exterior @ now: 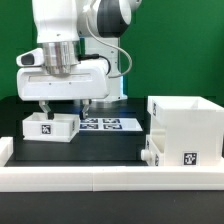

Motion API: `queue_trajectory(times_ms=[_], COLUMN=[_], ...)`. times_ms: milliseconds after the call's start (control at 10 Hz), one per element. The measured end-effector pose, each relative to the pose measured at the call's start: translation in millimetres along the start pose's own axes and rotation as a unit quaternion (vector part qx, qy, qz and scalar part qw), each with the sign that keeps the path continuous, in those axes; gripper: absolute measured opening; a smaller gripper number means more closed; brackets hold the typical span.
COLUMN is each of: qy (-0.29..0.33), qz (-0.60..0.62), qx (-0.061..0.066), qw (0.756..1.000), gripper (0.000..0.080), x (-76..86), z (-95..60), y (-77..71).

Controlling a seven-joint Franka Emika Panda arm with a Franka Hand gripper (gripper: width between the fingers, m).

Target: Assemble drawer

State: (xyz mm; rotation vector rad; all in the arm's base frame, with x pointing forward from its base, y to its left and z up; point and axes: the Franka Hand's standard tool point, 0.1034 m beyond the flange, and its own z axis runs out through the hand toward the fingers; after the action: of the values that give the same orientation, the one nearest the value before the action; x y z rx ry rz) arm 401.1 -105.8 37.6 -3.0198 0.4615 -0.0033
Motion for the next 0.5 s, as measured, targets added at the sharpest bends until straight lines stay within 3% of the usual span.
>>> queue_trajectory(times_ms=[100, 500], qy=[0.006, 0.023], qz=[-0.005, -0.033], qx=[-0.002, -0.016], qw=[1.0, 0.999], gripper=[0.0648, 0.0648], x=[0.6, -25.1], z=[1.9, 25.7], y=[-2.1, -7.2])
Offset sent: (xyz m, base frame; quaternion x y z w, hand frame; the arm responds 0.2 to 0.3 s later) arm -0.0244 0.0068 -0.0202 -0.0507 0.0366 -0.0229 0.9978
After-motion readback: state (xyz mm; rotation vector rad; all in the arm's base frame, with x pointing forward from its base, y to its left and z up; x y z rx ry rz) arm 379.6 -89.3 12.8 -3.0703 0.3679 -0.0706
